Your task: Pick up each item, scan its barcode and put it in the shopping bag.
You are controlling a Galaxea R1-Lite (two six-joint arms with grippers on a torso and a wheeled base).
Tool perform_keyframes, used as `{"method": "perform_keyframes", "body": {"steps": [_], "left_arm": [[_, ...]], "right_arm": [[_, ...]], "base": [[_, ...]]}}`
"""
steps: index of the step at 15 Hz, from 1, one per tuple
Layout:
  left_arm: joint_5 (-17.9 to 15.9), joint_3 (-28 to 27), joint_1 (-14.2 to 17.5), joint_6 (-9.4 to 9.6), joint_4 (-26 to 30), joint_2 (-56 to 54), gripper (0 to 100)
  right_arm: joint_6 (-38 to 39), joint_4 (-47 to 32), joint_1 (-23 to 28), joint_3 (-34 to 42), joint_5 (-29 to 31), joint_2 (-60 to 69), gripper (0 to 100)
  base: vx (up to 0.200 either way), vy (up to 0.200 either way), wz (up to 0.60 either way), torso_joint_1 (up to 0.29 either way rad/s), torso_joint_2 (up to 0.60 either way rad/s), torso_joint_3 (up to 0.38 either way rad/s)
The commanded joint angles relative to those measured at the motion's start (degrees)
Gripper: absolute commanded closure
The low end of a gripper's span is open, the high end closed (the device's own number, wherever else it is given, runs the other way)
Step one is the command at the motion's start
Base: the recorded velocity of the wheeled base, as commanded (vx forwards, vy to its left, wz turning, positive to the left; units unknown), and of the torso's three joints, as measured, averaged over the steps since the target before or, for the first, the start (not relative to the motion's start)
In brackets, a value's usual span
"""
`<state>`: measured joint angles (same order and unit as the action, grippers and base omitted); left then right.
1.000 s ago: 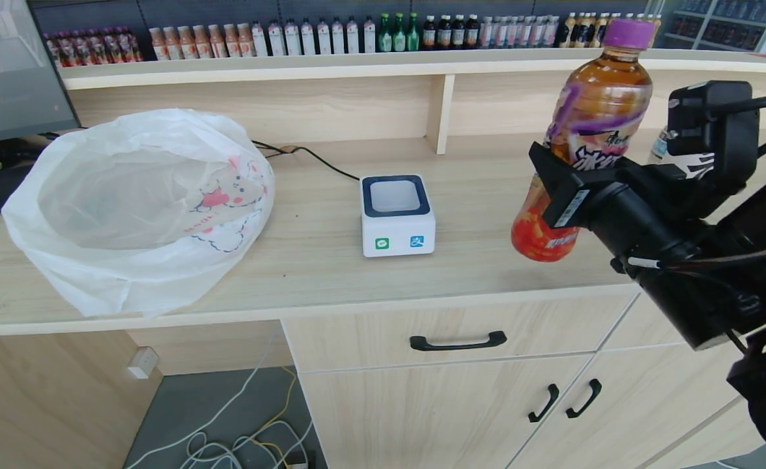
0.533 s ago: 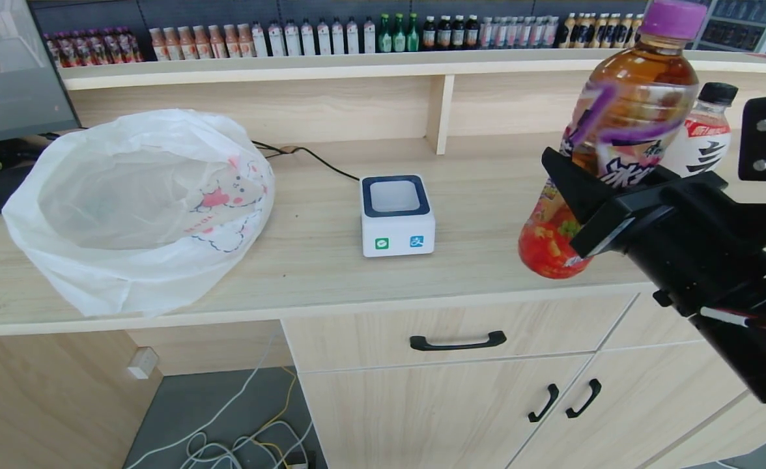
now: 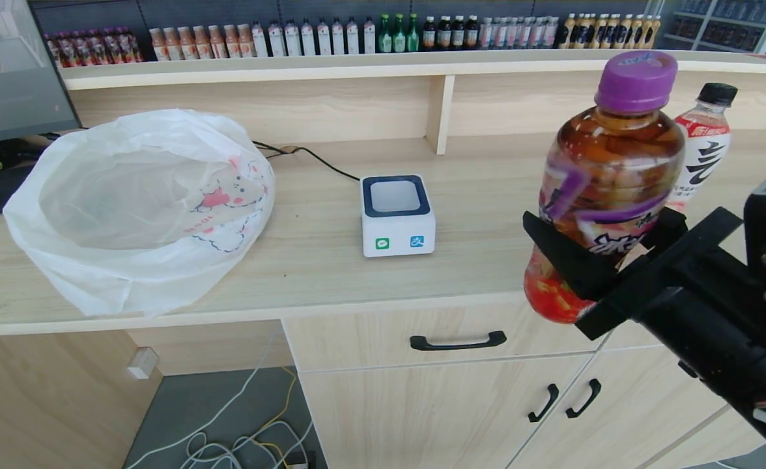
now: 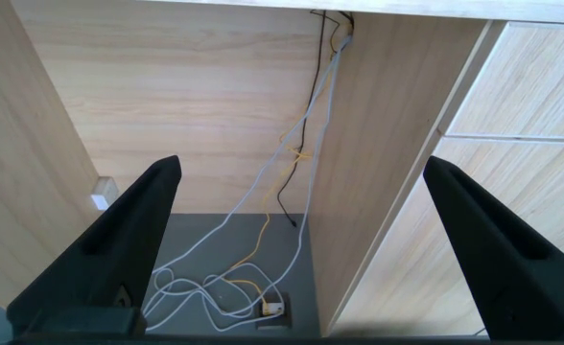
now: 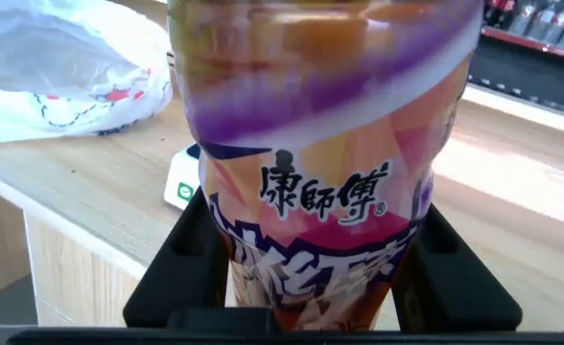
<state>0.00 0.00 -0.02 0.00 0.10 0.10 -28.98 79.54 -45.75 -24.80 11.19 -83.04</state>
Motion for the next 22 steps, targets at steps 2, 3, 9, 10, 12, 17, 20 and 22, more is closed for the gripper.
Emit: {"method": "perform_keyframes", "body": {"steps": [2,3,9,10,12,17,20,22], "left_arm": [[0.0,0.0,0.0,0.00,0.0,0.0,0],[0.0,0.0,0.1,0.00,0.0,0.0,0],[0.0,0.0,0.1,0.00,0.0,0.0,0],[0.0,0.0,0.0,0.00,0.0,0.0,0],[0.0,0.0,0.0,0.00,0.0,0.0,0],[0.0,0.0,0.0,0.00,0.0,0.0,0],[0.0,0.0,0.0,0.00,0.0,0.0,0],[0.0,0.0,0.0,0.00,0.0,0.0,0]], "right_arm": [[-8.3,0.1,-5.1,1.2,-0.3,1.0,100],[-8.7,0.1,-6.5,1.8,-0.3,0.8,100],[-24.5,-0.6,-14.1,2.8,-6.7,0.0,100],[-24.6,-0.6,-14.1,3.0,-6.8,0.1,100],[-28.3,-0.7,-14.7,2.8,-8.4,-0.6,100],[-33.4,-5.4,-21.7,-4.6,-12.3,-3.8,100],[-36.3,-8.0,-23.3,-6.6,-14.5,-3.9,100],[-37.7,-14.8,-24.1,-6.3,-14.4,-0.9,100]], "base": [[0.000,0.000,0.00,0.000,0.00,0.000],[0.000,0.000,0.00,0.000,0.00,0.000],[0.000,0.000,0.00,0.000,0.00,0.000],[0.000,0.000,0.00,0.000,0.00,0.000],[0.000,0.000,0.00,0.000,0.00,0.000],[0.000,0.000,0.00,0.000,0.00,0.000],[0.000,0.000,0.00,0.000,0.00,0.000],[0.000,0.000,0.00,0.000,0.00,0.000]]}}
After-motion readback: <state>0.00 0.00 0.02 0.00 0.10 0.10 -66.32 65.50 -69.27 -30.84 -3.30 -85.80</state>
